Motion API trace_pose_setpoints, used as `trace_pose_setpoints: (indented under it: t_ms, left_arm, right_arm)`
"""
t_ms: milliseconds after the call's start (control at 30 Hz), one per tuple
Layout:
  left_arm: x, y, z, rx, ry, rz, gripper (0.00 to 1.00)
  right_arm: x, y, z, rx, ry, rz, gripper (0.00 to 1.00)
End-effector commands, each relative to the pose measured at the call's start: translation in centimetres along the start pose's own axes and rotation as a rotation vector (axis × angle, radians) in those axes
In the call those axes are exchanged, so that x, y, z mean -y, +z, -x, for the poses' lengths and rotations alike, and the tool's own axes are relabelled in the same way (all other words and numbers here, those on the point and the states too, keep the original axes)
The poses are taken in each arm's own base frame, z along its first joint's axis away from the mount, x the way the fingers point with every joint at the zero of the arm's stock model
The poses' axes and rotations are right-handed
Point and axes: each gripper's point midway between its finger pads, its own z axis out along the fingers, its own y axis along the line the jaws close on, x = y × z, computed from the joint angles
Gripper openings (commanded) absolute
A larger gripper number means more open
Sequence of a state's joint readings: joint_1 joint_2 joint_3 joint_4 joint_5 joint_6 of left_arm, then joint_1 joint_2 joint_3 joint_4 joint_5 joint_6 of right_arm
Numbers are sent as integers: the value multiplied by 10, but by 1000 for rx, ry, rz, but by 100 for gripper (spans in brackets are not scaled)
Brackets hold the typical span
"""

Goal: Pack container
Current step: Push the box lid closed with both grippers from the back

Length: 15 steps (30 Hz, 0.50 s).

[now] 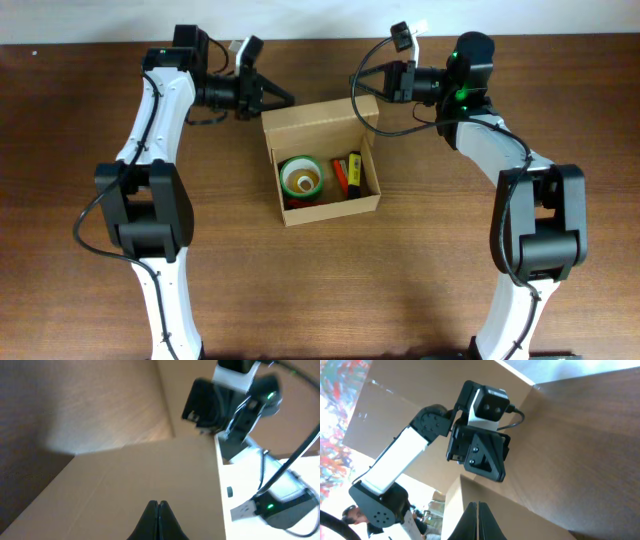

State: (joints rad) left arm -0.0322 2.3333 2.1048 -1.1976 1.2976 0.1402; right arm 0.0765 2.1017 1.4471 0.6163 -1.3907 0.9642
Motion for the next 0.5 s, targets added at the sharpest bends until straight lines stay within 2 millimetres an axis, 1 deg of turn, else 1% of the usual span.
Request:
trace_pose_setpoints:
  t_ms: [0,100,200,300,367,467]
  left_arm:
    - [1,-2,-10,-32,156,62,2]
    - [1,4,-21,-72,150,77,2]
    - [7,12,-33,-113,154,62,2]
    - [11,19,-41,-144,149,57,2]
    - [9,22,-46,-167,142,77,2]
    - [6,26,-51,-198,150,116,2]
  right_arm:
    - [-28,-1,-15,-118,-70,90,4]
    - [-30,-2,-17,-131,-73,99,4]
    - [-35,1,-16,-135,-81,105,4]
    - [-40,6,-16,-142,-119,115,4]
    - [-40,7,-16,-138,-119,113,4]
    - [-34,9,-4,-74,-43,73,4]
